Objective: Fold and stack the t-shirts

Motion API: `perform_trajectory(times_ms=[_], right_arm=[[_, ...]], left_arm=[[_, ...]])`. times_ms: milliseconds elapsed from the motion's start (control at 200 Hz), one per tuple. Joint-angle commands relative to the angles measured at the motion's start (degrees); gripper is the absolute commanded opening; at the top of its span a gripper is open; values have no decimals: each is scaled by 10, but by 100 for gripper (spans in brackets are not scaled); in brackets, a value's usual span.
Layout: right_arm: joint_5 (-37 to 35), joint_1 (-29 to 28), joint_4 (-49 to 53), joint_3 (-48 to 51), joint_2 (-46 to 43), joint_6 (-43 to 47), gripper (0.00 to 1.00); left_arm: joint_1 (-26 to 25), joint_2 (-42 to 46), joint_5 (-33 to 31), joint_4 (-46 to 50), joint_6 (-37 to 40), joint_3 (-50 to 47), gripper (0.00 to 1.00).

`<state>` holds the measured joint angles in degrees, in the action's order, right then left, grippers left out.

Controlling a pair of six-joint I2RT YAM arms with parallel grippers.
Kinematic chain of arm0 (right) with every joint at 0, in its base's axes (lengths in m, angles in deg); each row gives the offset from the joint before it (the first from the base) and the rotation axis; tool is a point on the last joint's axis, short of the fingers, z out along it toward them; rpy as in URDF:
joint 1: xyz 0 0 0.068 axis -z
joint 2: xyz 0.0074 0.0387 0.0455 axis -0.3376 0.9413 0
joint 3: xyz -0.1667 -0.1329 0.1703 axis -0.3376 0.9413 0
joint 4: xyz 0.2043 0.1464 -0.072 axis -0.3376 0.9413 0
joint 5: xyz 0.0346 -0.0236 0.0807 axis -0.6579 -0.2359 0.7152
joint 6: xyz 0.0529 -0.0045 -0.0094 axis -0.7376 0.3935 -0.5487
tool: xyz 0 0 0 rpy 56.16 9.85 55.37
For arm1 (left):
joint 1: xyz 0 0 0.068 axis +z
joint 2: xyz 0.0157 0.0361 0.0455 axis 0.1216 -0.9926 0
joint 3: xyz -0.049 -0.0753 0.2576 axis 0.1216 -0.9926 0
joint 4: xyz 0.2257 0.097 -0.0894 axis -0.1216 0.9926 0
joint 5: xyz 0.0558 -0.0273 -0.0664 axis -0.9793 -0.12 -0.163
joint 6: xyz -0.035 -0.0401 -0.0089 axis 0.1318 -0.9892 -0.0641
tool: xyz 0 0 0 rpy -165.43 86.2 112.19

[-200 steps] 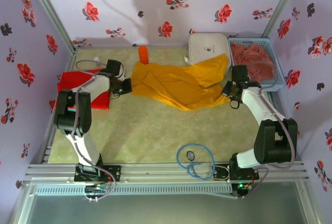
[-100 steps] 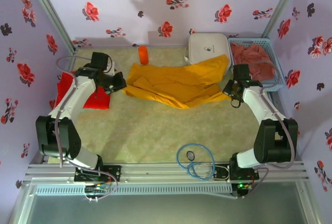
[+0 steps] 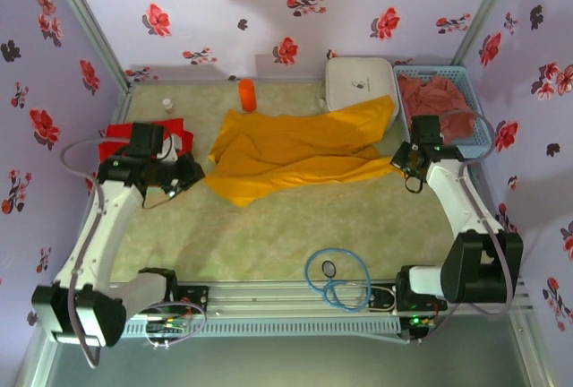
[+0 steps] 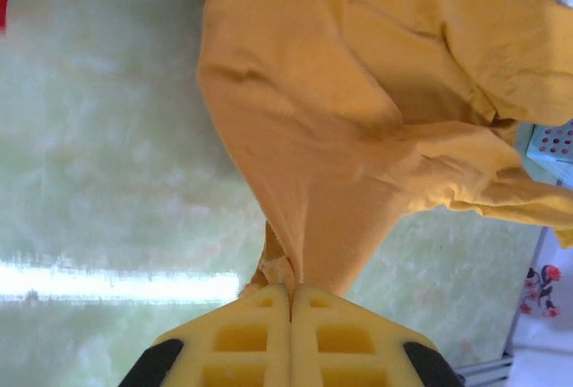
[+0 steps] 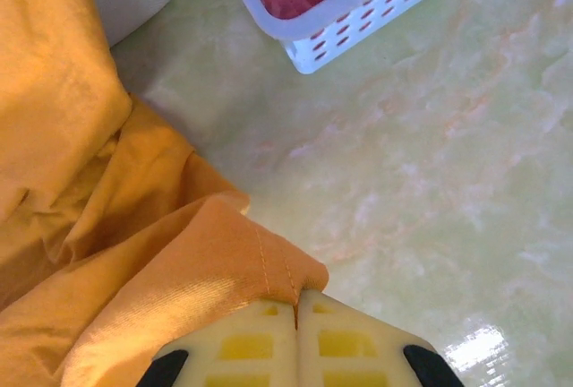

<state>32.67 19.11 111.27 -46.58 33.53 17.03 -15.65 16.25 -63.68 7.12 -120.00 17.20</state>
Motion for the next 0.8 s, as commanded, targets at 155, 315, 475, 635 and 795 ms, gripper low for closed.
perform_trajectory(times_ms=[155, 315, 475, 635, 795], right_arm=[[-3, 4, 83, 44, -76, -26, 0], [2, 4, 117, 63, -122, -58, 0], [-39, 4, 160, 72, -149, -73, 4], [-16, 3, 179, 102, -184, -107, 4], [-5, 4, 203, 127, -212, -133, 11]], left_arm=[[1, 130, 8, 117, -90, -78, 0], [2, 189, 1, 167, -124, -102, 0], [1, 230, -32, 238, -148, -84, 0], [1, 260, -63, 321, -147, -74, 0], [1, 310, -77, 360, -158, -102, 8]])
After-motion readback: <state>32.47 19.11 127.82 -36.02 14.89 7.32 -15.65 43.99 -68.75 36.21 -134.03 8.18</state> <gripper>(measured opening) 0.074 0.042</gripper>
